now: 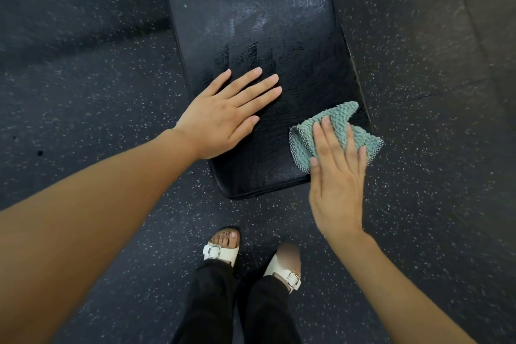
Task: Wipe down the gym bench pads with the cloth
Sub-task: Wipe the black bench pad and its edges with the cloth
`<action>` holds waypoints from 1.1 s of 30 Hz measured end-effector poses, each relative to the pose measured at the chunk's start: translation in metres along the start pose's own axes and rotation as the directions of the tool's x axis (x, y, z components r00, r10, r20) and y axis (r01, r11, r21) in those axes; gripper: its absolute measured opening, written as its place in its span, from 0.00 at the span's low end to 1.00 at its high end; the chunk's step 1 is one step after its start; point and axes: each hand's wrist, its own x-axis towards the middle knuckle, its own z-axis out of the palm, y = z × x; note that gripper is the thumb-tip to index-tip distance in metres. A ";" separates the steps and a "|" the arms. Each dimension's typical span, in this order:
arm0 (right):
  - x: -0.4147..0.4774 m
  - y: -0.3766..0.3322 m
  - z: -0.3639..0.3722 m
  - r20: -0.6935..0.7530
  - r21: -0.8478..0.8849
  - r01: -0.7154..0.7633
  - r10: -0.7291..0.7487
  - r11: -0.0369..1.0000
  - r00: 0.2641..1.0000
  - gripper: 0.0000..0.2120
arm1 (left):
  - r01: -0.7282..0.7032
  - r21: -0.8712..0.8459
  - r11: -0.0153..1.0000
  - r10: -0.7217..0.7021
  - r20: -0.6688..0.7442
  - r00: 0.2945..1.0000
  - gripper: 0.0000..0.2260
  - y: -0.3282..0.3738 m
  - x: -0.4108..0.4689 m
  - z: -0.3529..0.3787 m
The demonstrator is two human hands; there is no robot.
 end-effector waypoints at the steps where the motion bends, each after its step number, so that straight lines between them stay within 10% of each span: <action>1: -0.002 -0.005 0.003 -0.008 0.015 -0.016 0.017 1.000 1.000 0.24 | 0.006 0.002 1.000 -0.006 -0.005 1.000 0.25 0.001 0.000 0.001; 21: 0.037 -0.012 -0.004 0.085 -0.138 0.107 -0.096 0.985 0.992 0.25 | -0.001 -0.017 1.000 0.001 0.007 1.000 0.25 0.001 0.000 -0.003; 33: 0.050 -0.089 0.035 -0.189 -0.024 -0.517 0.504 0.856 0.843 0.27 | -0.273 0.024 0.962 0.270 0.094 0.958 0.27 -0.021 0.010 -0.008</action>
